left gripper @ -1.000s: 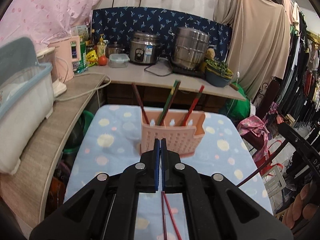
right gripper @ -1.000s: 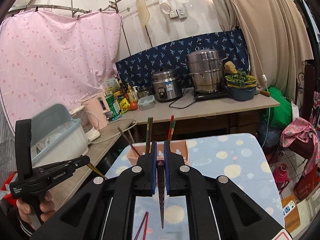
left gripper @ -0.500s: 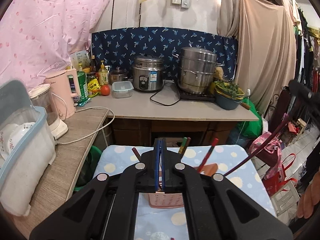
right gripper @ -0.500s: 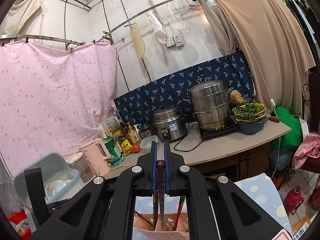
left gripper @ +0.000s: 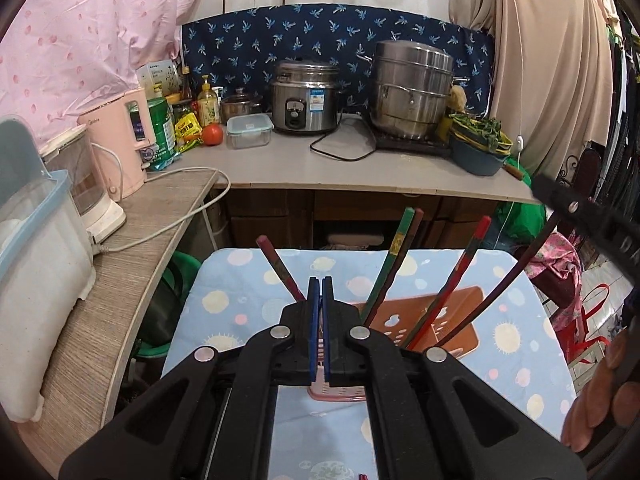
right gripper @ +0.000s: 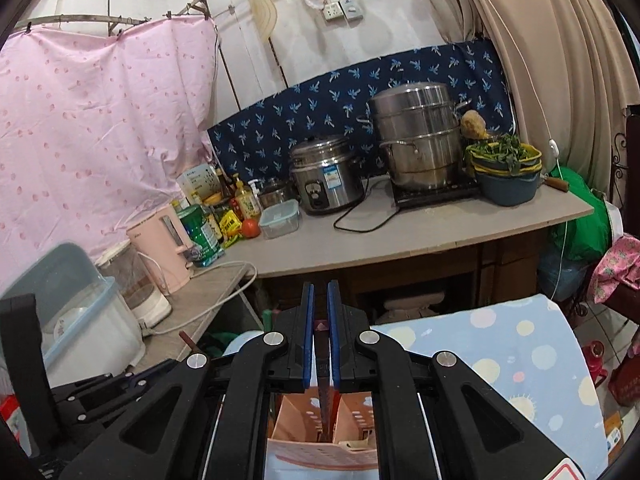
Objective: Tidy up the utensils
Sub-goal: 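Open both tools to drop the chopstick and spoon into the holder, then move both open tools back toward the last two chopsticks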
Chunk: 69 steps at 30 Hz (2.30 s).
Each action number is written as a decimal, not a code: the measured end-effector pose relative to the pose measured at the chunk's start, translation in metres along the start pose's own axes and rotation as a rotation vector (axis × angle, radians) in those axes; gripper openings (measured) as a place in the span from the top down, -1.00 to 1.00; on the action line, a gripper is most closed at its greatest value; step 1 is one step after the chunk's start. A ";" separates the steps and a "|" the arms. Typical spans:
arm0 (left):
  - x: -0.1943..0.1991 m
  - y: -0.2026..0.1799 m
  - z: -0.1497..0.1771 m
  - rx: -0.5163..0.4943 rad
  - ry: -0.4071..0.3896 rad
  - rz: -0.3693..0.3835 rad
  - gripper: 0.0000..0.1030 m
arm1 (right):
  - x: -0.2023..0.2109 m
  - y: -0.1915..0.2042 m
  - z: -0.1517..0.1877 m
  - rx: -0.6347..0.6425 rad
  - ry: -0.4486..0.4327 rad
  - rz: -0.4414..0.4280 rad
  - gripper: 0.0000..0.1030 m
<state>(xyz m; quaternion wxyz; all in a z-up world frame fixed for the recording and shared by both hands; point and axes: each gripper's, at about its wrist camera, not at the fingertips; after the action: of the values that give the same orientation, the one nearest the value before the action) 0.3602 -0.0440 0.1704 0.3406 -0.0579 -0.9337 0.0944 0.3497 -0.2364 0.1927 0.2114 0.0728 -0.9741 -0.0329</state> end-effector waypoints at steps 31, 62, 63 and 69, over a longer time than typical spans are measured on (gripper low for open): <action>0.107 -0.007 0.074 -0.049 -0.125 -0.012 -0.42 | 0.145 0.027 0.084 0.066 0.050 0.011 0.02; 0.134 0.084 0.286 -0.025 0.126 -0.138 -0.45 | 0.208 0.120 0.316 0.208 0.407 -0.020 0.02; 0.134 0.085 0.289 -0.025 0.131 -0.140 -0.45 | 0.207 0.121 0.318 0.209 0.411 -0.022 0.02; 0.134 0.091 0.307 -0.027 0.161 -0.150 -0.45 | 0.203 0.129 0.326 0.208 0.416 -0.031 0.02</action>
<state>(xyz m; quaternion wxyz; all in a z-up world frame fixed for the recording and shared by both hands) 0.0634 0.0257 0.0040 0.4199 -0.0001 -0.9061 0.0509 0.0146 -0.1299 -0.0085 0.3984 0.1141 -0.9065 0.0801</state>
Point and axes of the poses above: each gripper's, at about its wrist camera, not at the fingertips, and x roughly against the way its jaws point, y to its left, z to its underside, and after that the axes turned 13 degrees about x, right-handed
